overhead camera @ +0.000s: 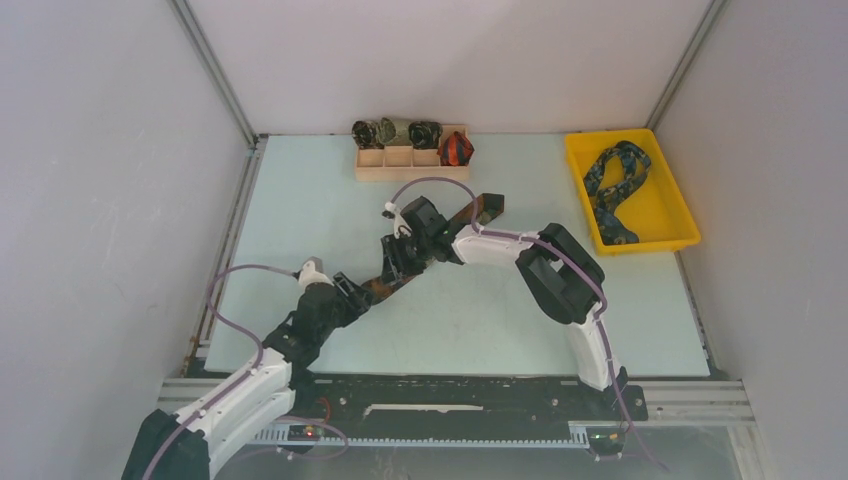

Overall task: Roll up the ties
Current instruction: Roll the tie at the center of the board.

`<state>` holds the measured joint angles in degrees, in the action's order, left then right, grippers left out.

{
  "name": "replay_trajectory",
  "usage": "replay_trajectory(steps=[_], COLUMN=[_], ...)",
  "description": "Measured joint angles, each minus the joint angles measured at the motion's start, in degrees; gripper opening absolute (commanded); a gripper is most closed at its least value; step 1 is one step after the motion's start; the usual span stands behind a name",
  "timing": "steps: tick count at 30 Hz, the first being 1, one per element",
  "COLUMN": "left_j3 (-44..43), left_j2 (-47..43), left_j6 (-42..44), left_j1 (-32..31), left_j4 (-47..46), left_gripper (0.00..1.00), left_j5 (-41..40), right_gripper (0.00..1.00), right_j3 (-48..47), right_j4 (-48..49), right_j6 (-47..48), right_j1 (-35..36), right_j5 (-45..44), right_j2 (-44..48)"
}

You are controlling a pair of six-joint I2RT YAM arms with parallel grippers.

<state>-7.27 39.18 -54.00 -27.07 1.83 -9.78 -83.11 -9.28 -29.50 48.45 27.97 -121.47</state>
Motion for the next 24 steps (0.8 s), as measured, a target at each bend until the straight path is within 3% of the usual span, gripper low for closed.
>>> replay_trajectory(steps=[11, 24], left_j3=[0.0, 1.0], left_j2=[0.7, 9.1], left_j6=[0.0, 0.0], left_j1=[0.7, 4.6], left_j4=[-3.4, -10.6], left_gripper=[0.64, 0.63], left_j5=[1.6, 6.7], right_gripper=[0.40, 0.38], right_j3=[-0.8, -0.9], right_j4=[0.0, 0.0], right_j6=[0.0, 0.0], right_j1=[-0.1, -0.4], right_j5=[0.8, 1.3], right_j2=[-0.5, -0.9])
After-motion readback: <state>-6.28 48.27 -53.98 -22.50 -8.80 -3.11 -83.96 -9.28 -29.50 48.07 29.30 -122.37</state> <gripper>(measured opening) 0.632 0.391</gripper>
